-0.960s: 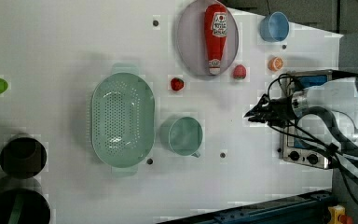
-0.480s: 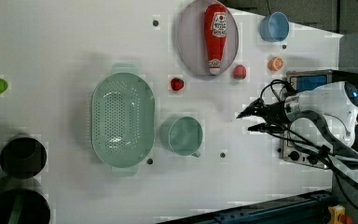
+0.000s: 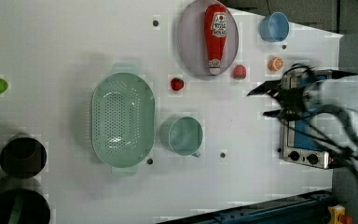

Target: Pick banana from oven and place on table.

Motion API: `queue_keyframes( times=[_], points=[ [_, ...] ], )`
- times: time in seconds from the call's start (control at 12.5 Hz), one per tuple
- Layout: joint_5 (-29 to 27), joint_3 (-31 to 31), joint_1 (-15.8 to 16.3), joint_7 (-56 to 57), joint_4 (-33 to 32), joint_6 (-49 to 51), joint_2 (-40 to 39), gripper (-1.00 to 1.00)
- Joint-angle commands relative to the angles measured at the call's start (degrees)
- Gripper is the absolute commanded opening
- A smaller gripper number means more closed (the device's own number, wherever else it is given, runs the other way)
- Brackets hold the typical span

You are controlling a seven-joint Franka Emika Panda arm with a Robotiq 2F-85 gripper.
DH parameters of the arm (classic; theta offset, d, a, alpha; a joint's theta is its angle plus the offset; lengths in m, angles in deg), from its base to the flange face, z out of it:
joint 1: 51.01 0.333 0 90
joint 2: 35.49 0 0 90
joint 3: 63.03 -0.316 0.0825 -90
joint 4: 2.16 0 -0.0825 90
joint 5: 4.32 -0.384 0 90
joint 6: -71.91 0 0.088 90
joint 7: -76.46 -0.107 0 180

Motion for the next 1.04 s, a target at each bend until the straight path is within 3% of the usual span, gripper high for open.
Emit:
queue_keyframes(
  times=[0.08,0.56,0.8,1.04],
  points=[
    [1.09,0.72,-0.45,-1.69,8.39,4.69,9.55,1.00],
    [3.92,1.07,-0.62,-1.83,16.10,37.55,25.77,1.00],
    [8.74,1.19,-0.69,-1.84,15.54,40.32,31.25,1.00],
    [9.40,0.35,-0.50,-1.84,14.20,41.01,32.61,1.00]
  ],
)
